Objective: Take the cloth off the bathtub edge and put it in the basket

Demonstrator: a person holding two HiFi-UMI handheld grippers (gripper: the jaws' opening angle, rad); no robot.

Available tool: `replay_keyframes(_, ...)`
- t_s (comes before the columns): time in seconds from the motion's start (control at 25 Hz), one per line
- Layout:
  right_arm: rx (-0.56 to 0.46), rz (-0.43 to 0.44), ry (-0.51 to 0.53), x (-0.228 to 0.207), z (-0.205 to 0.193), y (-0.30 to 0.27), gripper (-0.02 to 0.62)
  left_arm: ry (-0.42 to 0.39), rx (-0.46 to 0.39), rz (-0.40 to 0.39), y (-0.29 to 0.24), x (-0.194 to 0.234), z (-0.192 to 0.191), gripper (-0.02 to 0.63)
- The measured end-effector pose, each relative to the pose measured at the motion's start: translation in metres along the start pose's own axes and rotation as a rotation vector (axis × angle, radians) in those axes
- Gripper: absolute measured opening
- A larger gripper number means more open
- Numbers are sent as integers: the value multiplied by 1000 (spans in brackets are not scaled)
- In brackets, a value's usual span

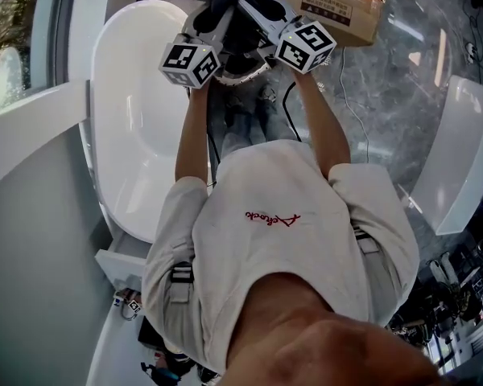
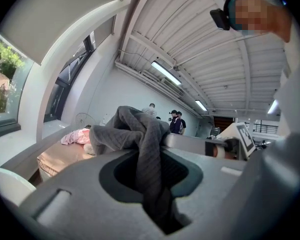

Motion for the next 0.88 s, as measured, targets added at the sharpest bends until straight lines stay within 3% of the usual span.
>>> replay_keyframes(0.88,136,-73,-210,-48,-156,31,80,188,181,51,6,29,-161,80)
Point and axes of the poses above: the fingertips, and each gripper's own axes: y backward along the fingers, x to its left, z out of its top, the point moved 9 cm from there along y, backward along the fingers, and after that the axes turned 2 degrees about z, right-handed, at the moved point
